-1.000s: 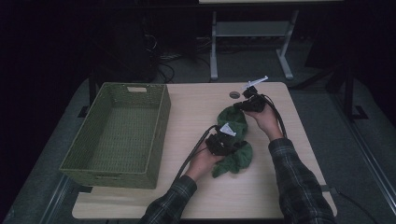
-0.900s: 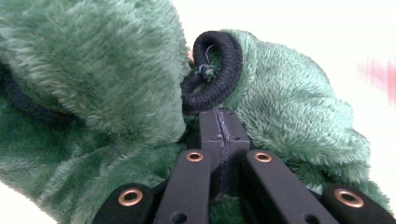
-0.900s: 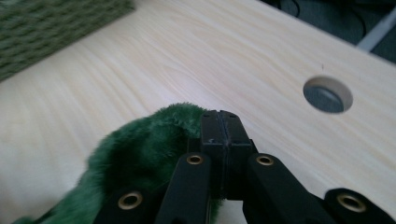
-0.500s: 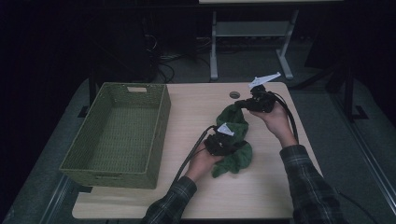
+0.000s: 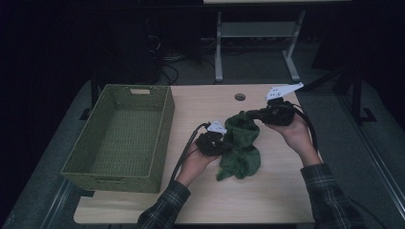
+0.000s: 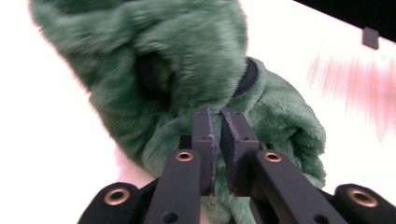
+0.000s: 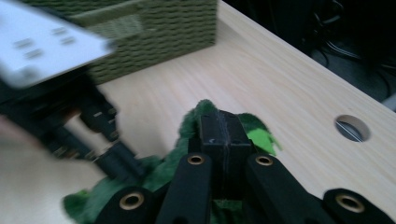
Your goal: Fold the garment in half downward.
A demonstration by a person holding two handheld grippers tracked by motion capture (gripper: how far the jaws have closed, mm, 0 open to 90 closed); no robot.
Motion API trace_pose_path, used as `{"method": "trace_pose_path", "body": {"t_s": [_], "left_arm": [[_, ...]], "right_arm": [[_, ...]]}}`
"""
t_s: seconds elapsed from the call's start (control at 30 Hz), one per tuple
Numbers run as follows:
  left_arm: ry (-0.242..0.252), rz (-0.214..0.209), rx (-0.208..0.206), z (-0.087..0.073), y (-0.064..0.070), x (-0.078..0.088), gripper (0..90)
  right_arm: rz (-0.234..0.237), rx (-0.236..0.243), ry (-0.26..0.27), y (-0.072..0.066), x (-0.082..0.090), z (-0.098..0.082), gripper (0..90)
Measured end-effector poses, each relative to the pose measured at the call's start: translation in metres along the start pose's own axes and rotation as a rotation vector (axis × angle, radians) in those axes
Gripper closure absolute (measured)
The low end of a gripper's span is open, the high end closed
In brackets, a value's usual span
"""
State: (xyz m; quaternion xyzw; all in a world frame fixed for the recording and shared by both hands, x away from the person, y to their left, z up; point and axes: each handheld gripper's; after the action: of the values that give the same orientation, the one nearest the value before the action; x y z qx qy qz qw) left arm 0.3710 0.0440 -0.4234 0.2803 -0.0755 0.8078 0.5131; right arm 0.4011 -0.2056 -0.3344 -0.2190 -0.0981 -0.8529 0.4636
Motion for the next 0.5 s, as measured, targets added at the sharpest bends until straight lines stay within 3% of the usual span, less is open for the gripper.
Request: {"method": "trace_pose_path", "body": {"t_s": [0.1,0.3,0.4,0.5], "left_arm": [[-0.033,0.023,-0.022,-0.001,-0.001,0.007,84.2],[-0.044,0.074,-0.013,-0.006,-0.005,0.023,84.1],[-0.03,0.068,0.007,-0.01,-0.005,0.029,84.1],[-0.03,0.082,-0.005,-0.01,-0.003,0.034,84.0]], "right_arm": [[0.033,0.01,0.002,-0.012,0.005,-0.007,90.0],[0.112,0.015,-0.003,-0.04,0.014,-0.031,90.0],[0.155,0.014,0.002,-0.055,0.016,-0.039,90.0],[0.201,0.013,-0.009,-0.066,0.017,-0.049,90.0]]}}
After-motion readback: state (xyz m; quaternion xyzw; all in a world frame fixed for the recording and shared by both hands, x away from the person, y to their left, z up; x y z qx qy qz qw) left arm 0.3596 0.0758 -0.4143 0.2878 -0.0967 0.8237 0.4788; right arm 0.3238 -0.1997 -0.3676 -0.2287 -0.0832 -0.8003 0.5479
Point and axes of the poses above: each handheld gripper's, and its own axes: x roughly backward along the jaws, z roughly out of its top, y roughly to its right, and after that the axes turned 7 degrees about y, right-handed
